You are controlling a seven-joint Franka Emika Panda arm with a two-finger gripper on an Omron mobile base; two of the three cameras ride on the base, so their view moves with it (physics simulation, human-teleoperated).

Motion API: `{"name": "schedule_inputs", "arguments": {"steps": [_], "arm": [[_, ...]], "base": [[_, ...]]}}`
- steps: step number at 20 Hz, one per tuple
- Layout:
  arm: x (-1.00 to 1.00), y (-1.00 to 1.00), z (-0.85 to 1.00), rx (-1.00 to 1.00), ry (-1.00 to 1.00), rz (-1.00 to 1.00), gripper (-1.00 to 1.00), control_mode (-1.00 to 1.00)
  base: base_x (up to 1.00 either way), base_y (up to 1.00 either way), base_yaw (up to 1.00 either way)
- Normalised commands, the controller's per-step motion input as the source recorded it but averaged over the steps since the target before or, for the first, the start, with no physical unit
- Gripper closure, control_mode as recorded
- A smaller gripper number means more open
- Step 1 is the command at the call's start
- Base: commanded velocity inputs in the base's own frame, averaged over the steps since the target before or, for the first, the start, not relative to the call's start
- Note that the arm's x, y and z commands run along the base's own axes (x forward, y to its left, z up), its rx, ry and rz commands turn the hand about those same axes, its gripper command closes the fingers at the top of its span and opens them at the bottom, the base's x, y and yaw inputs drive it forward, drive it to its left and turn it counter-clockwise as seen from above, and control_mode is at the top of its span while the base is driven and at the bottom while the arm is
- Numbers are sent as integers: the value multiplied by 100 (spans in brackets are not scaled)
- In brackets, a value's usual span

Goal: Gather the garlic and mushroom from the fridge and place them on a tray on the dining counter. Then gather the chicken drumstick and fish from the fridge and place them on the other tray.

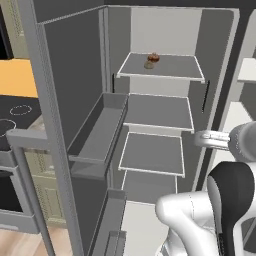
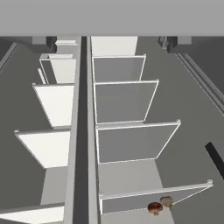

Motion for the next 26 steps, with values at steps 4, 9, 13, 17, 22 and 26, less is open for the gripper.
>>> {"name": "schedule_inputs", "arguments": {"steps": [4,9,13,17,22,26], "arm": [[0,0,0,0,0,0,-100,100],[0,0,0,0,0,0,-100,100],[0,0,0,0,0,0,-100,100],[0,0,0,0,0,0,-100,100],[0,0,0,0,0,0,-100,100],[39,0,47,0,-8,17,-100,-100]], "base": [[91,-1,-1],[100,-10,0],[37,-4,0],[29,0,0],[30,0,3],[0,0,0]]}}
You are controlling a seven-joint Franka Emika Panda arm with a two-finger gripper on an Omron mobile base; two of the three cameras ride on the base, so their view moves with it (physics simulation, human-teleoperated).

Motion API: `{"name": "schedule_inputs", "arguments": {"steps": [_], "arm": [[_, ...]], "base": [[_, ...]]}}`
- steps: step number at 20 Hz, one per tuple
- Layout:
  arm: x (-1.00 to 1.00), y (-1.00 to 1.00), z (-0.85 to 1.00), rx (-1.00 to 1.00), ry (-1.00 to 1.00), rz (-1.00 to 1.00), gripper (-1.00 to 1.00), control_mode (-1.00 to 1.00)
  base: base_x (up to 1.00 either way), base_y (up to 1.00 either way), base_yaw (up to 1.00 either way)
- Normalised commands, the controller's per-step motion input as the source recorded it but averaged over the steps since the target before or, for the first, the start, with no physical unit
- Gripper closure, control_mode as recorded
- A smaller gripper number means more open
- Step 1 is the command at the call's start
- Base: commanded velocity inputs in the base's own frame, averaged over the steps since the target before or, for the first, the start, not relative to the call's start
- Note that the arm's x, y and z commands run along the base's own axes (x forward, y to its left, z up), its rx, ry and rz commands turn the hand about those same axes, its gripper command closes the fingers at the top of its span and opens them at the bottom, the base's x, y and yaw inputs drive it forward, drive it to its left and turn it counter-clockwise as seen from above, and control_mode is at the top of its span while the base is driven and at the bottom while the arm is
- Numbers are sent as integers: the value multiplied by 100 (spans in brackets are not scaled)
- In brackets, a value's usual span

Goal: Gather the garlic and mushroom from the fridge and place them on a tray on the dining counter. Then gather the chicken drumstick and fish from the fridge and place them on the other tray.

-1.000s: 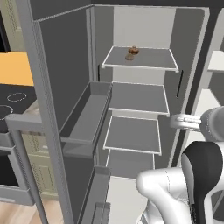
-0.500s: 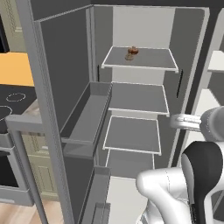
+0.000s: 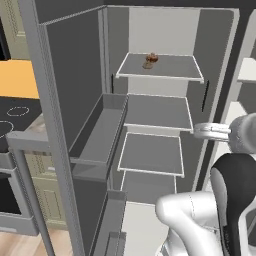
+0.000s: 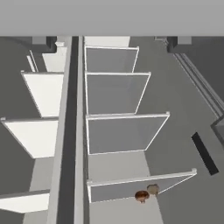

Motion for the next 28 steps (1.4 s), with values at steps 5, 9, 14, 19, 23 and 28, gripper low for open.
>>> {"name": "schedule_inputs", "arguments": {"steps": [5,9,14,19,23,28], "arm": [[66,28,62,0,-1,25,-100,-100],[57,72,46,-2,-2,11,-100,-100],[47,29,50,-9,-1,0,-100,-100],[49,-13,29,-5,2,0,-100,-100],[65,-17,0,-3,0,0,-100,-100],[61,-19,-10,-3,0,0,-100,-100]], "base": [[0,0,0],[0,0,0],[0,0,0],[0,0,0],[0,0,0],[0,0,0]]}}
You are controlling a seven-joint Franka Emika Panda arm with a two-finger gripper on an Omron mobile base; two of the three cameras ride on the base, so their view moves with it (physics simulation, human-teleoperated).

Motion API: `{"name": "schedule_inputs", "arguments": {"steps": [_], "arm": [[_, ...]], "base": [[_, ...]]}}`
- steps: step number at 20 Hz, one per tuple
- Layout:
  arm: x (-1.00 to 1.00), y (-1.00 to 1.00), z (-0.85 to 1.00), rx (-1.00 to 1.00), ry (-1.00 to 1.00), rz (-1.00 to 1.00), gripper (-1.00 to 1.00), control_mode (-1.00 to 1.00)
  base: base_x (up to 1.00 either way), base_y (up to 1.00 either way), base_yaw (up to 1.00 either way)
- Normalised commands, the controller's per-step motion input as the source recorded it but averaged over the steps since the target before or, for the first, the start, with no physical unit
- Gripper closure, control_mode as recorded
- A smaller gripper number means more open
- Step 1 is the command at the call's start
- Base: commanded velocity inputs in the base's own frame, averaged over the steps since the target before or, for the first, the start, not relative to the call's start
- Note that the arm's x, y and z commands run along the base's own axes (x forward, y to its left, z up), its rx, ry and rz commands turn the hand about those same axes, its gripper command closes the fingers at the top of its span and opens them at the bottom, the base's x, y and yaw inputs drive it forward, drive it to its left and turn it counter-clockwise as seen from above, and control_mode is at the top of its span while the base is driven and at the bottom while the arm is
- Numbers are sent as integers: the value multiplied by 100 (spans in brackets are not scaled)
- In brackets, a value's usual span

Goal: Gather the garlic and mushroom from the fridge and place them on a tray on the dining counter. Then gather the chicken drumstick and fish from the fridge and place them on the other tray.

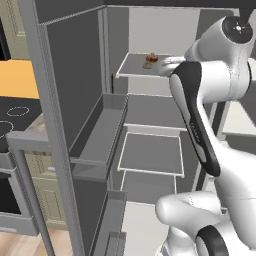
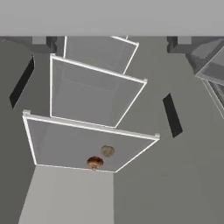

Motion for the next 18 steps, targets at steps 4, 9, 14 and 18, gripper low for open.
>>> {"name": "schedule_inputs", "arguments": {"steps": [4,9,14,18], "arm": [[74,-6,-16,-2,0,0,-100,-100],[81,0,-21,-2,0,0,-100,-100],[81,0,-14,-1,0,0,-100,-100],[73,0,-5,0,5,0,-100,-100]], "base": [[0,0,0],[0,0,0],[0,0,0],[0,0,0]]}}
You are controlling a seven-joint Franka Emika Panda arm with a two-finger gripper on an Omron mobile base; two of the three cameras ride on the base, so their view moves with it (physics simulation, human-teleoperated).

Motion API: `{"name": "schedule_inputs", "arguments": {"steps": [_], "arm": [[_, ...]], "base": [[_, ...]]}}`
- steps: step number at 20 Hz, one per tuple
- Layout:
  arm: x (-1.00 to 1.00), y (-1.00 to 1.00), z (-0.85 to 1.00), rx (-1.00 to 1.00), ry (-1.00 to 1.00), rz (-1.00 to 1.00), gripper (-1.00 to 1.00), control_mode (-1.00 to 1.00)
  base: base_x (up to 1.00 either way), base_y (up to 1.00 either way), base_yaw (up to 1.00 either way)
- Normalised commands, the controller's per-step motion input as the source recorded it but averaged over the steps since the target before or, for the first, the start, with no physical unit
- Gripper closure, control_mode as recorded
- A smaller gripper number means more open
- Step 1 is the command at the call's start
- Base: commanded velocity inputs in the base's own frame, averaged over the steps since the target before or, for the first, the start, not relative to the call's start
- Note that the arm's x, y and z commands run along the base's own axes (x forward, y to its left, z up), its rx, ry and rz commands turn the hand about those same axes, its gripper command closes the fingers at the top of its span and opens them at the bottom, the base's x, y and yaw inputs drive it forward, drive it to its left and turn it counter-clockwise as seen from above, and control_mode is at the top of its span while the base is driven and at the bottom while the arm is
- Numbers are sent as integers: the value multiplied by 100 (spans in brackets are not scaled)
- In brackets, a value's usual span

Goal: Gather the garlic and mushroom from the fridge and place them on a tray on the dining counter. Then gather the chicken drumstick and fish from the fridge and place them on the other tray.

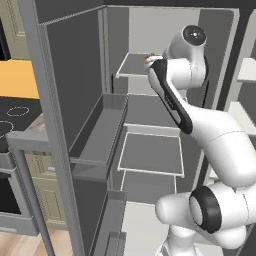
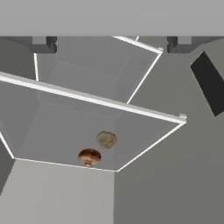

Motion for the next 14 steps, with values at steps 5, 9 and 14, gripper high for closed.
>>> {"name": "schedule_inputs", "arguments": {"steps": [5,9,14], "arm": [[72,0,-6,0,6,0,-100,-100],[67,0,-4,0,4,0,-100,-100],[69,0,-10,0,4,0,-100,-100]], "base": [[0,0,0],[0,0,0],[0,0,0]]}}
